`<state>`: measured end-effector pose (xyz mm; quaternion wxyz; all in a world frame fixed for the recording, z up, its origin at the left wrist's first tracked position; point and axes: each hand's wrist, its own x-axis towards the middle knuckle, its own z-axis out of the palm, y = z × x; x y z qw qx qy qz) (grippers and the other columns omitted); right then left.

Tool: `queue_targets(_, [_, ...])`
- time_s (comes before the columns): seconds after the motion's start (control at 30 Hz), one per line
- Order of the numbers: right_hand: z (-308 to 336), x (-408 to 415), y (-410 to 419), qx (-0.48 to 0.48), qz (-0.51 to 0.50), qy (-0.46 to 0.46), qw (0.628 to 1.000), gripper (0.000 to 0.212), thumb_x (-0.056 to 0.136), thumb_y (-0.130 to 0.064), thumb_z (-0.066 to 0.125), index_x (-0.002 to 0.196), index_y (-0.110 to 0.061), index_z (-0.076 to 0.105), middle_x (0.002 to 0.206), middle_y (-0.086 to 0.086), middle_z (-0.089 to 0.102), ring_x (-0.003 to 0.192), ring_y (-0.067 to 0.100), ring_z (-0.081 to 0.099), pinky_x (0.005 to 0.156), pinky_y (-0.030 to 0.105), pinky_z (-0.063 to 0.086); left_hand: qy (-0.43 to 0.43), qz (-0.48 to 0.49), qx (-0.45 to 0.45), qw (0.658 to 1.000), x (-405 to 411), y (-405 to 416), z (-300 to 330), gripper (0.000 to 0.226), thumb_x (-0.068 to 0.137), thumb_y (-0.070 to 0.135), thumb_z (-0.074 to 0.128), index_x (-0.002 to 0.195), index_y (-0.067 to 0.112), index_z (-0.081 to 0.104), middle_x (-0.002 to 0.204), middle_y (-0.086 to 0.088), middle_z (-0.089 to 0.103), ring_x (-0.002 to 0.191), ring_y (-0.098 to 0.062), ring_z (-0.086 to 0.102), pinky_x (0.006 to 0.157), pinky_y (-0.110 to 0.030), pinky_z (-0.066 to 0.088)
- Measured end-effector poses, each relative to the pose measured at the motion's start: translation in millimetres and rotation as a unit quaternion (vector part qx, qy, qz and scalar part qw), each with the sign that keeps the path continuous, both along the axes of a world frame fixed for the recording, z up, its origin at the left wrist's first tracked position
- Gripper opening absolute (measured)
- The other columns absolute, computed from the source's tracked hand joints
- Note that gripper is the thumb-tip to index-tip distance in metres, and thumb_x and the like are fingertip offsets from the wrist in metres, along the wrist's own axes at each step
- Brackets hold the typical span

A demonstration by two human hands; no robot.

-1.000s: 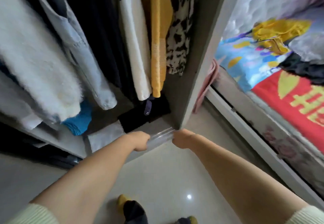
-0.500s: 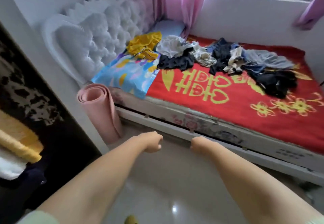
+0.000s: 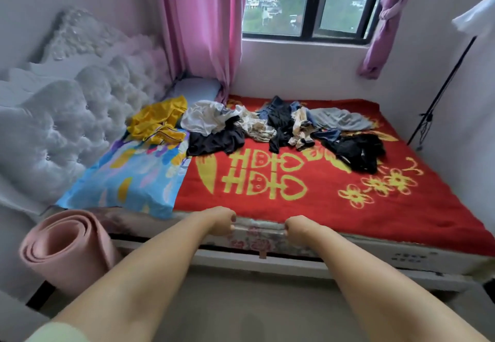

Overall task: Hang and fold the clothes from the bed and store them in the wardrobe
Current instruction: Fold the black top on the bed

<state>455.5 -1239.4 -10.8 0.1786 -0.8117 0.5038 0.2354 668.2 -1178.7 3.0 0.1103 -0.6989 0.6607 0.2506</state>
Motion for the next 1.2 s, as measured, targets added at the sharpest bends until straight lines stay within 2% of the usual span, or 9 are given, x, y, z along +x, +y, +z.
queue_targets(0.1, [11, 2, -33, -0.026, -0.034, -0.055, 0.998, 0.03, 0.1, -0.015, 0.037, 0.112, -0.002, 0.06, 0.107, 0.01, 0.063, 0.086, 0.023, 0.054, 0.072, 0.032, 0.045, -0.007, -0.035, -0.01, 0.999, 3, -42, 12, 0.041, 0.098, 0.025, 0.044, 0.138, 0.014, 0.049, 0.139, -0.006, 0.051, 0.123, -0.023, 0.051, 0.102, -0.038, 0.044])
queue_targets(0.2, [12, -4, -59, -0.025, -0.058, -0.056, 0.996, 0.031, 0.102, -0.018, 0.036, 0.109, -0.002, 0.061, 0.1, 0.008, 0.06, 0.083, 0.024, 0.053, 0.069, 0.031, 0.044, -0.019, -0.074, 0.013, 0.997, -6, -76, 7, 0.043, 0.099, 0.026, 0.044, 0.139, 0.013, 0.047, 0.141, -0.007, 0.05, 0.124, -0.024, 0.05, 0.102, -0.038, 0.044])
queue_targets(0.37, [12, -22, -104, -0.026, -0.078, -0.056, 0.995, 0.031, 0.102, -0.018, 0.035, 0.111, -0.004, 0.061, 0.108, 0.01, 0.063, 0.081, 0.023, 0.052, 0.066, 0.03, 0.044, 0.0, -0.105, 0.031, 0.994, -29, -129, -4, 0.041, 0.101, 0.024, 0.043, 0.14, 0.013, 0.047, 0.14, -0.007, 0.051, 0.123, -0.023, 0.051, 0.103, -0.037, 0.044])
queue_targets(0.57, [3, -82, -184, -0.027, -0.099, -0.038, 0.994, 0.031, 0.101, -0.02, 0.036, 0.113, -0.006, 0.061, 0.102, 0.007, 0.059, 0.082, 0.024, 0.053, 0.067, 0.032, 0.045, 0.017, -0.123, 0.028, 0.992, -87, -220, -11, 0.042, 0.101, 0.023, 0.043, 0.142, 0.012, 0.045, 0.144, -0.008, 0.047, 0.127, -0.025, 0.049, 0.106, -0.039, 0.043])
queue_targets(0.67, [3, -119, -236, -0.036, -0.098, -0.024, 0.994, 0.031, 0.101, -0.02, 0.037, 0.115, -0.006, 0.061, 0.114, 0.01, 0.062, 0.088, 0.025, 0.057, 0.069, 0.031, 0.045, 0.016, -0.128, 0.023, 0.991, -119, -271, -11, 0.043, 0.101, 0.024, 0.043, 0.143, 0.012, 0.043, 0.145, -0.009, 0.046, 0.129, -0.026, 0.047, 0.105, -0.038, 0.042])
queue_targets(0.8, [0, -165, -297, -0.039, -0.108, 0.003, 0.993, 0.032, 0.101, -0.022, 0.037, 0.118, -0.005, 0.058, 0.12, 0.013, 0.061, 0.102, 0.03, 0.061, 0.075, 0.033, 0.047, 0.024, -0.137, 0.022, 0.99, -164, -331, -17, 0.043, 0.101, 0.023, 0.041, 0.143, 0.011, 0.044, 0.144, -0.008, 0.047, 0.128, -0.025, 0.048, 0.104, -0.038, 0.043])
queue_targets(0.97, [-17, -193, -358, -0.009, -0.122, 0.018, 0.992, 0.032, 0.1, -0.02, 0.036, 0.117, -0.007, 0.059, 0.118, 0.012, 0.062, 0.098, 0.027, 0.061, 0.082, 0.034, 0.05, 0.022, -0.154, 0.049, 0.987, -197, -391, -38, 0.043, 0.101, 0.025, 0.04, 0.142, 0.014, 0.044, 0.144, -0.007, 0.047, 0.127, -0.025, 0.049, 0.102, -0.038, 0.044])
queue_targets(1.13, [-37, -191, -419, -0.005, -0.118, 0.001, 0.993, 0.032, 0.099, -0.019, 0.036, 0.116, -0.009, 0.061, 0.116, 0.01, 0.063, 0.104, 0.03, 0.062, 0.075, 0.034, 0.048, 0.007, -0.151, 0.071, 0.986, -195, -466, -57, 0.041, 0.1, 0.025, 0.041, 0.14, 0.015, 0.047, 0.14, -0.007, 0.05, 0.121, -0.026, 0.052, 0.096, -0.037, 0.046])
queue_targets(1.2, [-44, -195, -448, -0.018, -0.124, -0.009, 0.992, 0.032, 0.099, -0.019, 0.035, 0.116, -0.01, 0.061, 0.115, 0.009, 0.064, 0.1, 0.029, 0.062, 0.073, 0.032, 0.046, 0.004, -0.159, 0.068, 0.985, -197, -504, -63, 0.039, 0.1, 0.024, 0.041, 0.136, 0.012, 0.05, 0.136, -0.008, 0.053, 0.119, -0.026, 0.053, 0.095, -0.036, 0.045])
